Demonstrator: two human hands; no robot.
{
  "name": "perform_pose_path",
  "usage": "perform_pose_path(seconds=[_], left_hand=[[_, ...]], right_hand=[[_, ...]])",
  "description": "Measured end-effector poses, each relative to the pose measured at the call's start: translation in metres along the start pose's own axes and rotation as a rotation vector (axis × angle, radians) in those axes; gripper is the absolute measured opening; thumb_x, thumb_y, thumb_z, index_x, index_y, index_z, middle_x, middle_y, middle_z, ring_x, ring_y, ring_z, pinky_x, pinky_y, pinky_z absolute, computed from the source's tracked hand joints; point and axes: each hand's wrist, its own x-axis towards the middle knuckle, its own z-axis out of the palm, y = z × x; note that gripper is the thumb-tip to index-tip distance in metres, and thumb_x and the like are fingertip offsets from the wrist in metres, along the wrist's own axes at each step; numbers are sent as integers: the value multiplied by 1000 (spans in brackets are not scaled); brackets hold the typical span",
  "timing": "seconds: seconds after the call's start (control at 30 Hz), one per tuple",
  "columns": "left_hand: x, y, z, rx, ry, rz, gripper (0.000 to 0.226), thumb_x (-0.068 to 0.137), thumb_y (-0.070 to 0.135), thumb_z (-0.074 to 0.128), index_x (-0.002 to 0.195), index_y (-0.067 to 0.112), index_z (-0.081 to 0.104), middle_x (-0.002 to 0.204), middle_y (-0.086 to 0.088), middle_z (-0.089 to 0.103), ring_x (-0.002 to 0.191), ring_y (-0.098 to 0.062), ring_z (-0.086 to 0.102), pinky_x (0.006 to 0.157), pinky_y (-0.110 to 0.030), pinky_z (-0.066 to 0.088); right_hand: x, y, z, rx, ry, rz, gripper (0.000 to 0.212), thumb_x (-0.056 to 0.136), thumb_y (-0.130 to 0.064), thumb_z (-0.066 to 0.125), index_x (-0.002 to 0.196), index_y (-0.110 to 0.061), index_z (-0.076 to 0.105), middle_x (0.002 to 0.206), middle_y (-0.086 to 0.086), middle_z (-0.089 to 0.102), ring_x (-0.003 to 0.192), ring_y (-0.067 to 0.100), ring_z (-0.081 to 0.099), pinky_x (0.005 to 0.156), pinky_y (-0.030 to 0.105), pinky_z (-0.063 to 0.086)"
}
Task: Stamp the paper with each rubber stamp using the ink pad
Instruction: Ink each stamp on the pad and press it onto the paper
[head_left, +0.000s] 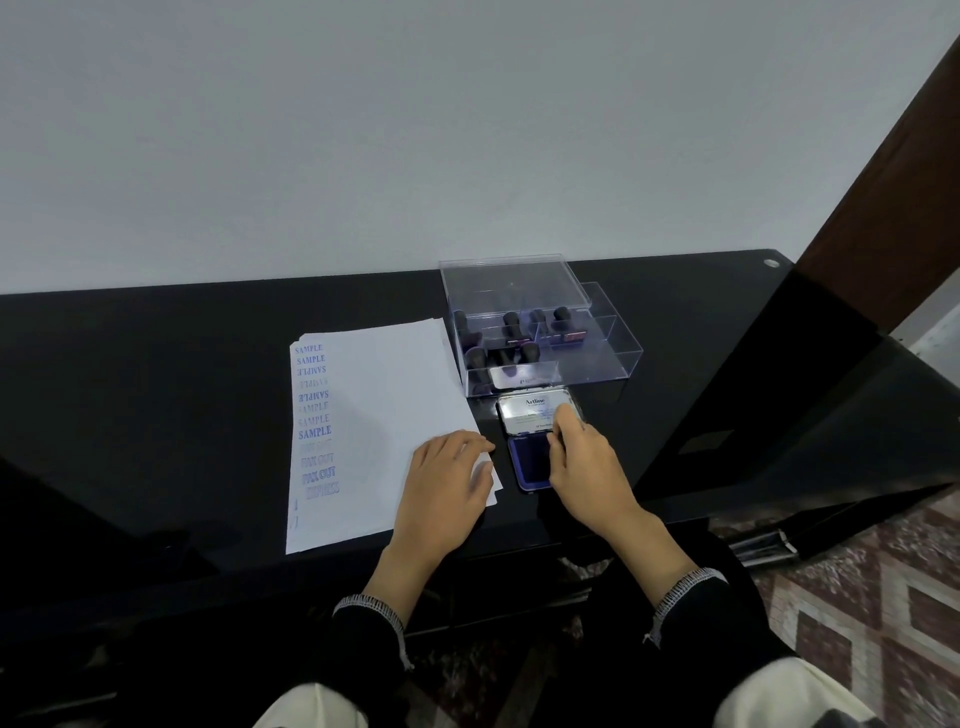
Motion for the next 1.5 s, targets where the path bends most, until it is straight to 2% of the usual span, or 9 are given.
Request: perform_pose_path(seconds=[0.17,0.37,0.67,0.87,1.0,1.13,1.27,1.4,1.5], left_hand=[[0,1,-1,-2,6,9,27,98,27,46,121,27,60,127,14,55,120,-5,44,102,-13,14],[0,1,0,1,1,7,27,98,28,45,121,27,59,127,15,54,121,-4,43,103,-13,13],[0,0,1,-4,10,10,27,99,27,46,121,27,59,127,15,54,121,-4,43,102,-11,12],[-1,1,1,-1,19,23,27,99,27,45,122,26,59,127,14,54,121,-5,42,102,-11,10],[-2,2,-1,-50,41,21,25,99,23,46,118,24,62,122,13,58,117,-5,45,101,-11,16],[-3,3,-11,-175,132,-51,22,99,20,47,113,24,63,114,15,60,105,-3,49,92,-12,30],[-9,-18,-30,-207,179,-130,22,99,21,49,114,26,64,112,20,59,104,0,49,88,-15,35],[-23,-64,-62,-91,177,-210,23,96,17,52,115,19,65,119,7,63,115,-11,53,101,-29,40],[-38,-100,-87,19,157,-252,30,93,22,50,117,17,66,127,3,61,127,-18,48,113,-45,32]], right_hand=[[0,-2,4,-143,7,-17,11,98,-11,43,93,-17,36,76,0,47,66,18,43,48,22,26],[11,-1,-3,-75,-64,-1,9,98,-11,42,91,-13,38,74,7,53,64,25,51,52,37,40],[-3,3,7,-93,22,-18,3,99,-14,41,96,-14,39,80,0,49,71,17,43,54,24,31],[12,0,-4,-60,-72,-19,12,98,-11,42,89,-15,34,70,5,49,60,22,45,48,30,31],[-5,2,5,-53,38,-7,3,99,-14,42,97,-12,41,78,2,50,68,18,45,54,27,32],[-15,1,10,-46,113,25,8,101,-19,40,97,-12,42,82,2,50,73,18,45,57,28,36],[-17,-27,13,181,199,93,13,101,-23,40,88,-19,40,80,-3,51,75,15,49,60,27,41],[-21,-87,34,552,120,99,9,101,-29,40,95,-23,41,80,-2,53,69,8,48,58,15,37],[-18,-117,54,711,105,150,11,101,-30,39,100,-19,41,80,-1,54,63,7,45,56,15,37]])
